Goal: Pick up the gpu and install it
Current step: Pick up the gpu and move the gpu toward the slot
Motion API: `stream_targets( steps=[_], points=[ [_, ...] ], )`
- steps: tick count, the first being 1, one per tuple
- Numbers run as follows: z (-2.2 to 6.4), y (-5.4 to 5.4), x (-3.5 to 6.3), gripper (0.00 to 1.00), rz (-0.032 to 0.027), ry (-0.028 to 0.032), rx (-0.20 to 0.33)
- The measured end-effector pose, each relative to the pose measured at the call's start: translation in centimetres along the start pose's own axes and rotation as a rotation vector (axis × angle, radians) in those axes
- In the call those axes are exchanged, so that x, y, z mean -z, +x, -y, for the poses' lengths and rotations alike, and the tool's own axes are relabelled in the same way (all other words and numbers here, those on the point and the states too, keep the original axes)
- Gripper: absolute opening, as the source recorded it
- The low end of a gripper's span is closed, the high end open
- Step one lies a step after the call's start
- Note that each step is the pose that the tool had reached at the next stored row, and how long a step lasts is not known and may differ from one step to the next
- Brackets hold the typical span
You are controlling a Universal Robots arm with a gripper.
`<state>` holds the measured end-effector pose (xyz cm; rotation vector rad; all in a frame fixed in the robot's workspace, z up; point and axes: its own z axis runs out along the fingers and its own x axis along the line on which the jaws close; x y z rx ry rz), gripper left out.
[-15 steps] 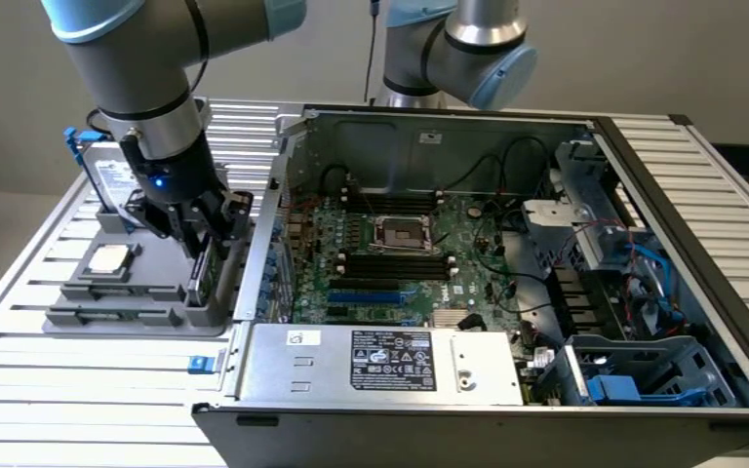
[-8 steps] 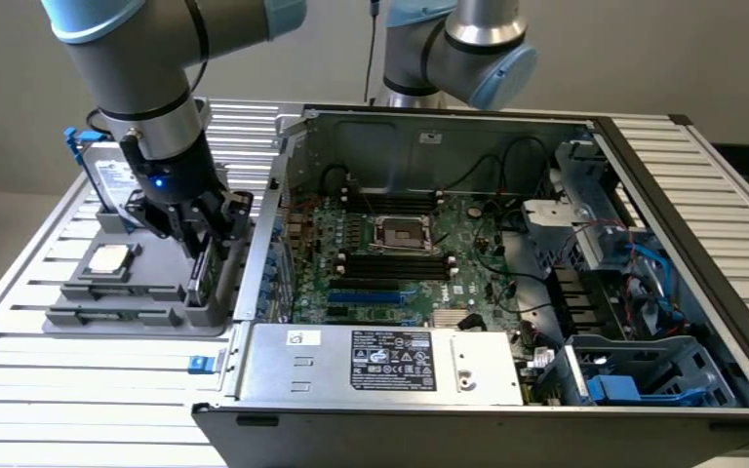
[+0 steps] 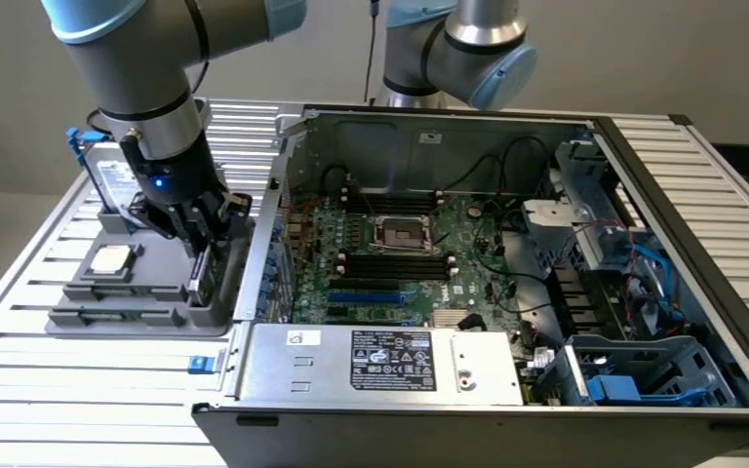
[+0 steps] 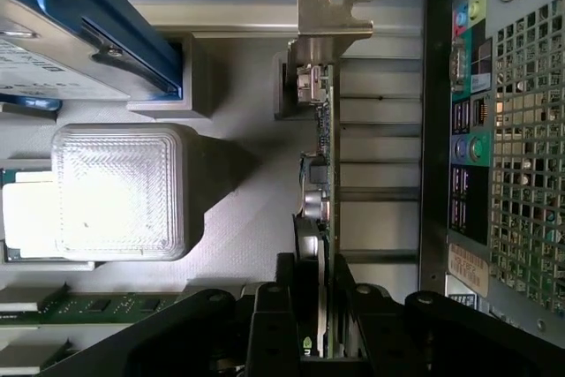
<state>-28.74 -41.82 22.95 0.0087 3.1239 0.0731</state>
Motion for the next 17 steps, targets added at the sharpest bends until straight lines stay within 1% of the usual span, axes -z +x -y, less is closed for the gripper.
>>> stream_targets(
  steps=[8,11,14,17],
  points=[
    [0.04,-0.1,-0.01,0.27,0.0002,-0.0002,0.0],
    [0.07,-0.1,0.14,0.27,0.0,-0.0004,0.0],
    [0.08,-0.2,0.69,0.27,-0.002,-0.0011,0.0],
    [0.05,-0.2,1.66,0.27,-0.0046,-0.0024,0.0]
  ],
)
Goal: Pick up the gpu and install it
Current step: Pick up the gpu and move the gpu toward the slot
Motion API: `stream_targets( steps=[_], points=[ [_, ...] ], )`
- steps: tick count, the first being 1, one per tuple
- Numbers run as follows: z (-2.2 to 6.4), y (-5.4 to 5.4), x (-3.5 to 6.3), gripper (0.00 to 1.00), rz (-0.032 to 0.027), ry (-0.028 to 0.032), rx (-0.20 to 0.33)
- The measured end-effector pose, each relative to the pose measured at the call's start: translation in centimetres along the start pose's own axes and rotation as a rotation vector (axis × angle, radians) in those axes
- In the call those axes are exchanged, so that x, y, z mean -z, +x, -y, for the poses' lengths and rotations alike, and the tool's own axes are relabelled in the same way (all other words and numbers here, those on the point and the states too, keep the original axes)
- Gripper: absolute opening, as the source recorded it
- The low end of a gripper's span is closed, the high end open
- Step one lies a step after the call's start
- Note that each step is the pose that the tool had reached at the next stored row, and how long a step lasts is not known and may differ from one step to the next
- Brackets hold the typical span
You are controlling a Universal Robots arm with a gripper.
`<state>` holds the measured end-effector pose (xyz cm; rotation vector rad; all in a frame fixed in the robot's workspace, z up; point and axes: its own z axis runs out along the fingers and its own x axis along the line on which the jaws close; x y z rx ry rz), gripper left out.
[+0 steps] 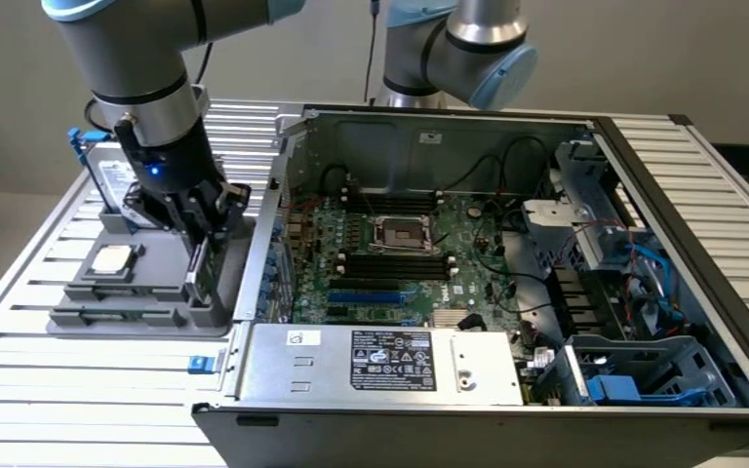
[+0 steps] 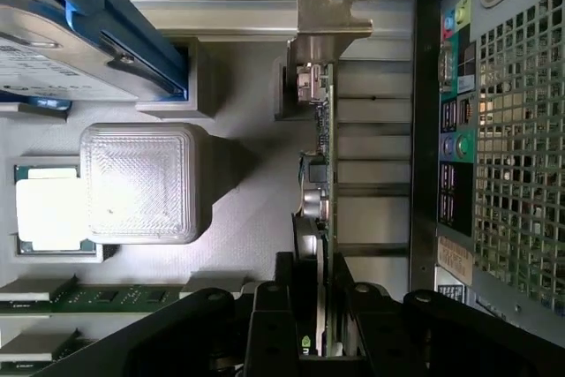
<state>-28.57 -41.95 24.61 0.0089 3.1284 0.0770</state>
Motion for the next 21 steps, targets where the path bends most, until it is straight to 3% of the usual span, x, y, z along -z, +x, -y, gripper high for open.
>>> stream_targets(
  steps=[21],
  points=[
    [0.01,-1.1,9.47,0.27,-0.0054,-0.0004,0.0]
  ],
)
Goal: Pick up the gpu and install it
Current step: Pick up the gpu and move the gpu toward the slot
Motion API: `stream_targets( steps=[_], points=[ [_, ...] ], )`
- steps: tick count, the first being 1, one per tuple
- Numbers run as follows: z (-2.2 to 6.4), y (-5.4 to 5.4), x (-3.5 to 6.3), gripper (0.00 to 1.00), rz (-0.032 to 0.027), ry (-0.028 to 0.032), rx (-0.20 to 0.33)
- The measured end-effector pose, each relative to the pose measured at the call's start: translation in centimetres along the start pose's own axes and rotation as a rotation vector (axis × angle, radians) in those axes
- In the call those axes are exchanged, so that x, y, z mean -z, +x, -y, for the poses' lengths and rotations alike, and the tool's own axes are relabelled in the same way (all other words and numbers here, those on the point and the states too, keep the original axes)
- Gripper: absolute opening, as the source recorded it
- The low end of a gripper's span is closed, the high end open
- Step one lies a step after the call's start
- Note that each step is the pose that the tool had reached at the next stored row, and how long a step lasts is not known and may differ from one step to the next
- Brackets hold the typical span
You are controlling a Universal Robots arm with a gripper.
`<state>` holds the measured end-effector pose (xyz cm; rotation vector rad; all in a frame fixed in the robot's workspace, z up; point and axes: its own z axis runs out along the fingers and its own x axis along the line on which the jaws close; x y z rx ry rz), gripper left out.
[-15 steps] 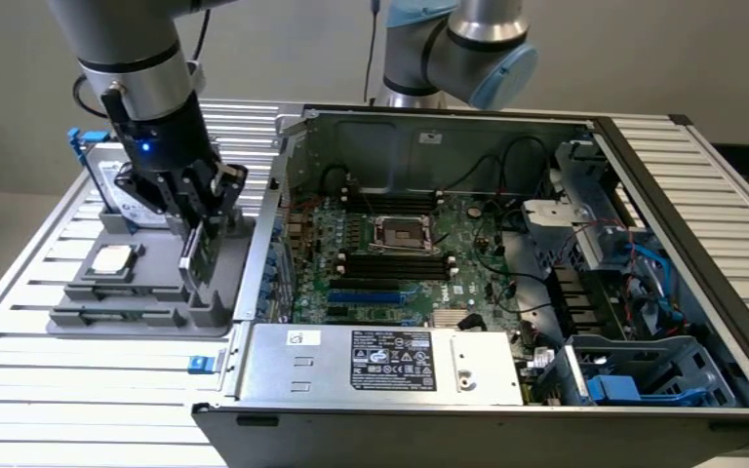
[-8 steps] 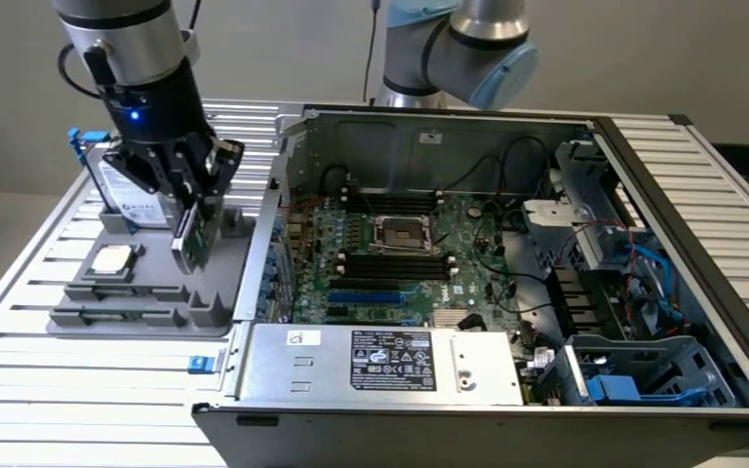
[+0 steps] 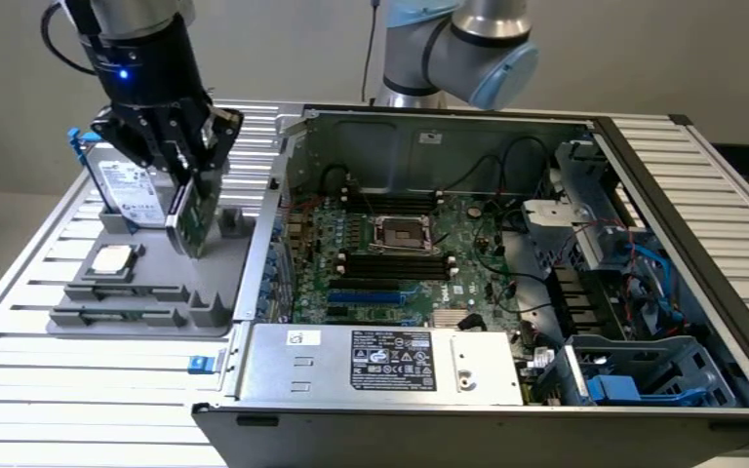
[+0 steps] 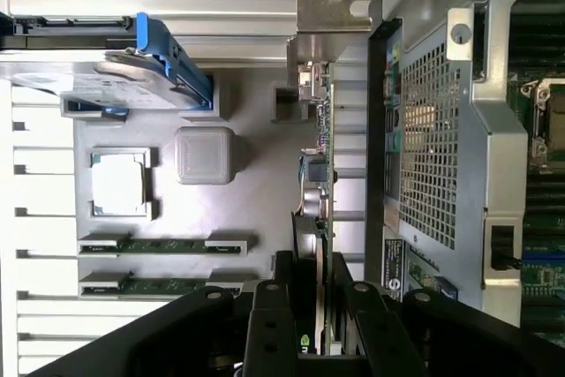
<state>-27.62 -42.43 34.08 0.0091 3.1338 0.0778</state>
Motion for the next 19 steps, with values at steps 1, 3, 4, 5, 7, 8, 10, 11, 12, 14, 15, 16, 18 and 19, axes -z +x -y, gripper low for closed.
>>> stream_targets(
  steps=[1,3,4,5,7,8,10,11,12,14,15,16,18,19],
  points=[
    [0.0,-0.2,0.45,0.27,-0.0002,-0.0001,0.0],
    [-0.03,-0.8,1.36,0.27,-0.0013,0.0001,0.0],
    [-0.05,-1.1,1.8,0.27,-0.0017,-0.0001,0.0],
    [-0.07,-1.6,2.25,0.27,-0.0026,-0.0001,0.0],
    [-0.11,-2.5,3.17,0.27,-0.0051,-0.0001,0.0],
    [-0.13,-2.9,3.61,0.27,-0.0064,0.0,0.0],
    [-0.17,-3.8,4.5,0.27,-0.009,-0.0001,-0.001],
    [-0.19,-4.3,4.95,0.27,-0.0106,0.0,0.0],
    [-0.21,-4.8,5.43,0.27,-0.0126,0.0001,-0.001],
    [-0.24,-5.7,6.33,0.27,-0.017,0.0001,-0.001],
    [-0.26,-6.2,6.78,0.27,-0.019,0.0001,-0.001],
    [-0.27,-6.6,7.22,0.27,-0.0213,0.0,-0.001],
    [-0.3,-7.5,8.02,0.27,-0.0268,0.0001,-0.001],
    [-0.3,-8.0,8.26,0.27,-0.0304,0.0,-0.001]
  ],
)
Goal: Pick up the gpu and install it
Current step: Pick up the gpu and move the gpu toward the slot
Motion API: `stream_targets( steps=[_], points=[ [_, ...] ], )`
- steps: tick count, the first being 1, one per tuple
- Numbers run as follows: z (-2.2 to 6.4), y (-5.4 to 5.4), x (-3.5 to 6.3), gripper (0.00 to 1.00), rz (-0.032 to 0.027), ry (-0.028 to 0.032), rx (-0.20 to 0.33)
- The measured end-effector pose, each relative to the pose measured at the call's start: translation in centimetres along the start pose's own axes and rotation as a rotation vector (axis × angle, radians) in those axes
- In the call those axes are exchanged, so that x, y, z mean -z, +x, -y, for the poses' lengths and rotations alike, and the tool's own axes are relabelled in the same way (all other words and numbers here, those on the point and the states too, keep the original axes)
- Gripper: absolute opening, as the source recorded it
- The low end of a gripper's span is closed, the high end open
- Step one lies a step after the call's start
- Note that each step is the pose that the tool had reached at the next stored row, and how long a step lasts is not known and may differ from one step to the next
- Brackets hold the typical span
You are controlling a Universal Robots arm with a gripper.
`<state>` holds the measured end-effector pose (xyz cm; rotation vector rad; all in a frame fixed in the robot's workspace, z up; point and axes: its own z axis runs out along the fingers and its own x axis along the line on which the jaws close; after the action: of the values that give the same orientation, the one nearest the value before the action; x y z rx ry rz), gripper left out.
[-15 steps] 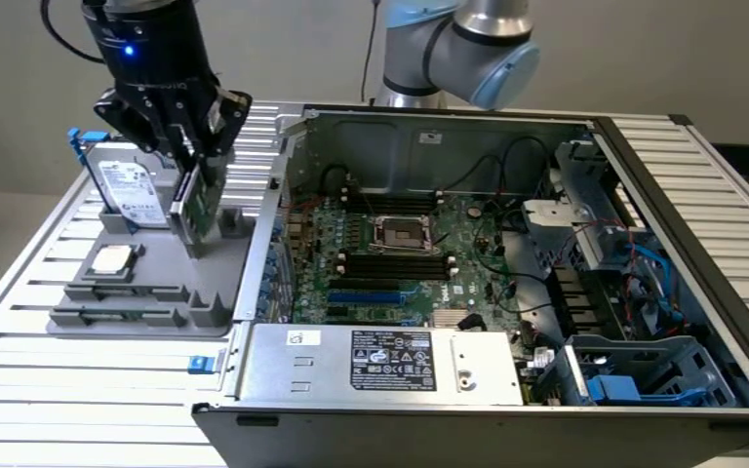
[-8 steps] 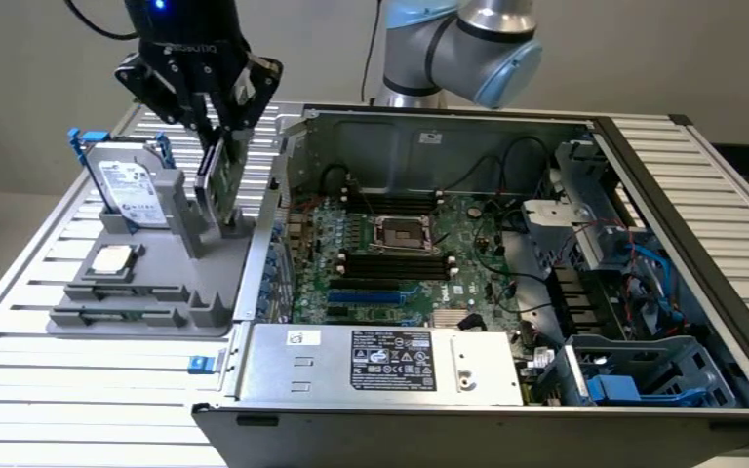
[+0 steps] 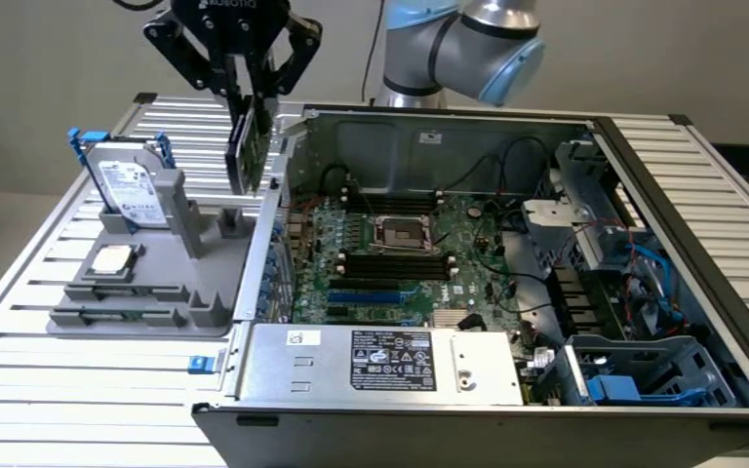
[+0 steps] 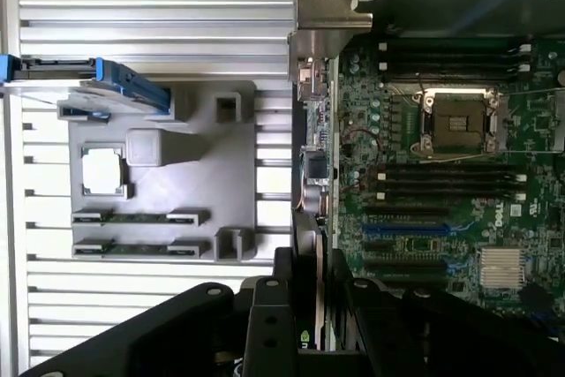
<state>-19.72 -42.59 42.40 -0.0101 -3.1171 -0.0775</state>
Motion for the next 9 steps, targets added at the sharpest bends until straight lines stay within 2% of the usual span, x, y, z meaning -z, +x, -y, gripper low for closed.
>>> stream_targets(
  steps=[3,9],
  points=[
    [0.03,-1.4,0.19,0.27,-0.0114,0.0001,-0.001],
    [0.02,-4.1,0.21,0.27,-0.0133,0.0003,0.001]
  ],
)
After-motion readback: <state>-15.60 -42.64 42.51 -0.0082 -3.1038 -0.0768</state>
